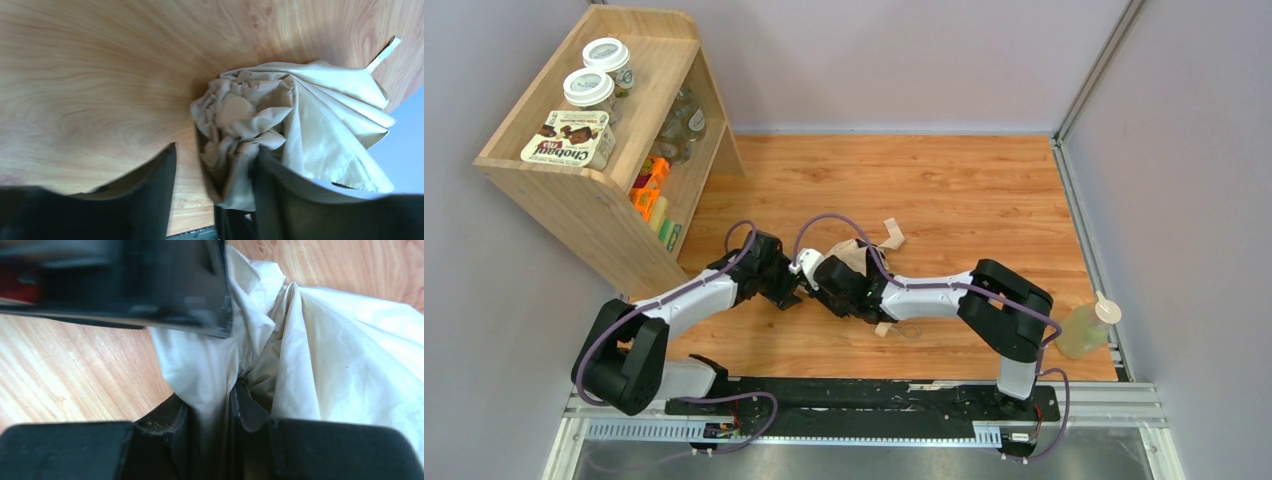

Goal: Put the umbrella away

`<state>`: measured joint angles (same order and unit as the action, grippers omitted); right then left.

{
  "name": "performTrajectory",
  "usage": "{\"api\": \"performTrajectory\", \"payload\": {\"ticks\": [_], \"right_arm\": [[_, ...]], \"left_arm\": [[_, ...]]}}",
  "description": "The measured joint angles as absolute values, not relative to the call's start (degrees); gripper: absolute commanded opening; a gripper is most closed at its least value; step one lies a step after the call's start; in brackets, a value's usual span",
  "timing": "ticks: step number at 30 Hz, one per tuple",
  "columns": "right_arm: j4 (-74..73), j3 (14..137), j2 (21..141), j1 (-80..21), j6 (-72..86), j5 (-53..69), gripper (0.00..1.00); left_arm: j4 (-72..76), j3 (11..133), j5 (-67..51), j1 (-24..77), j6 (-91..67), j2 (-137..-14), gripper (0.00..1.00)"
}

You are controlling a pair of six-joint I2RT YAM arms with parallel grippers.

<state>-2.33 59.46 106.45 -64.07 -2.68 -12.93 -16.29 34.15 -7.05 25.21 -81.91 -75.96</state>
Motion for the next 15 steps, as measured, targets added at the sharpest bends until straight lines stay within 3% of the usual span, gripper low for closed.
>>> {"api": "performTrajectory", "payload": {"ticks": [15], "right_arm": [[6.22, 57.65, 109.73, -48.40, 9.10, 27.40, 0.00]], "left_arm": [[-8.82, 27.53, -12.21, 22.02, -77.23, -66.43, 0.74]]}}
